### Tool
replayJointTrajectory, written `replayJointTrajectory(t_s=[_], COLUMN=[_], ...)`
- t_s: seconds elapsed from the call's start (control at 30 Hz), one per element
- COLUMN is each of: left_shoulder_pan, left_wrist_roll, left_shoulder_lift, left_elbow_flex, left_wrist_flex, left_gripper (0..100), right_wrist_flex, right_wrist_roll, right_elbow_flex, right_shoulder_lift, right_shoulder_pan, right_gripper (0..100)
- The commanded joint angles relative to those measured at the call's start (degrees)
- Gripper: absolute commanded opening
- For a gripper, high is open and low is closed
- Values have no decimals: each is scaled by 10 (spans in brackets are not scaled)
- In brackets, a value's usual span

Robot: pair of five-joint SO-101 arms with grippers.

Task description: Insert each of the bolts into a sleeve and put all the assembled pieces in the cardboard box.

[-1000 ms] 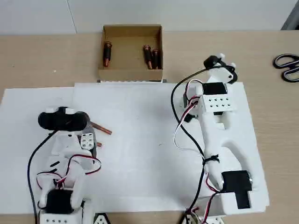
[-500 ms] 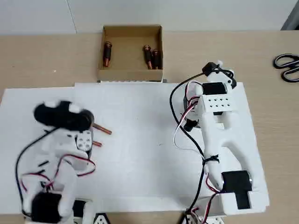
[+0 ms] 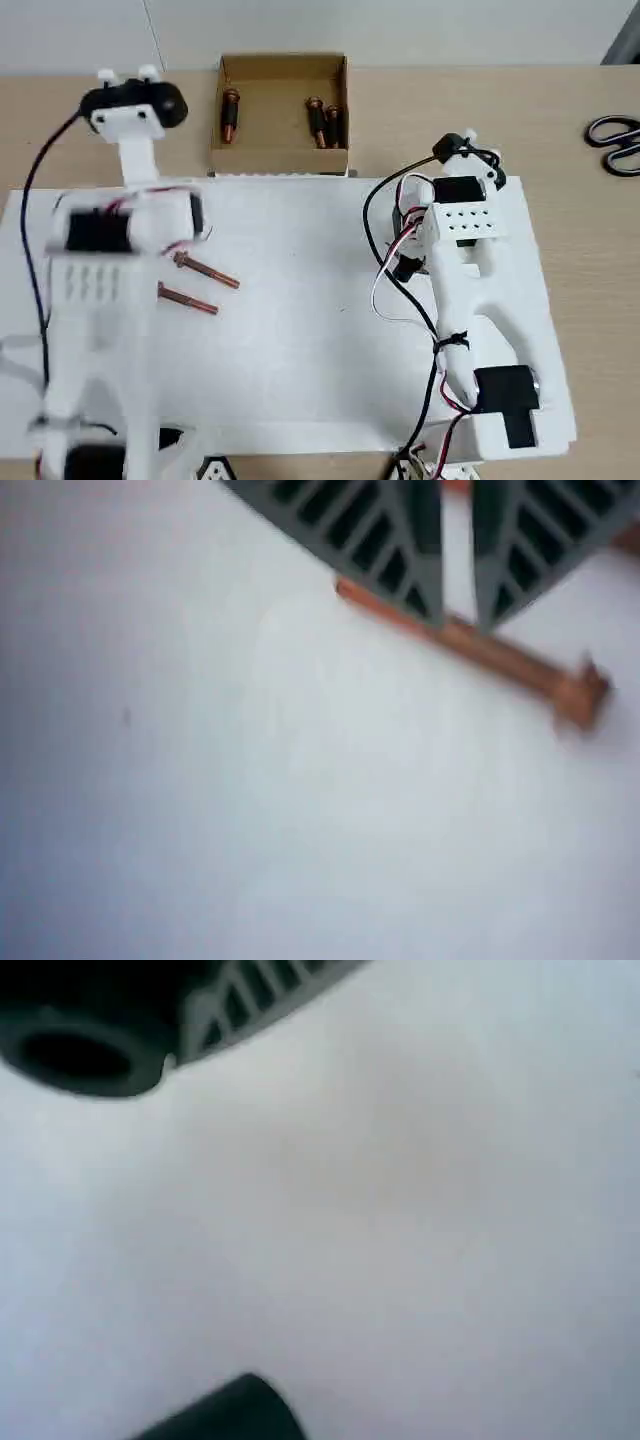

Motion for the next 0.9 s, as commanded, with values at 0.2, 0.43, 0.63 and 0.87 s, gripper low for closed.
replayJointTrajectory(t_s=[0.2,0.43,0.63,0.87], left_shoulder_pan=[-4,-4,-4,-71], left_wrist_roll=[126,350,389,389], left_shoulder_lift=[111,178,271,325], left_elbow_flex=[-54,-42,-44,-44], left_wrist_flex=[57,60,56,-11], left_gripper=[6,6,6,7], right_wrist_flex=[7,3,3,4], right_wrist_roll=[1,1,2,2], right_elbow_flex=[25,40,40,40], right_shoulder_lift=[-32,-33,-33,-33], right_shoulder_pan=[5,5,6,6], right_gripper=[3,3,3,3])
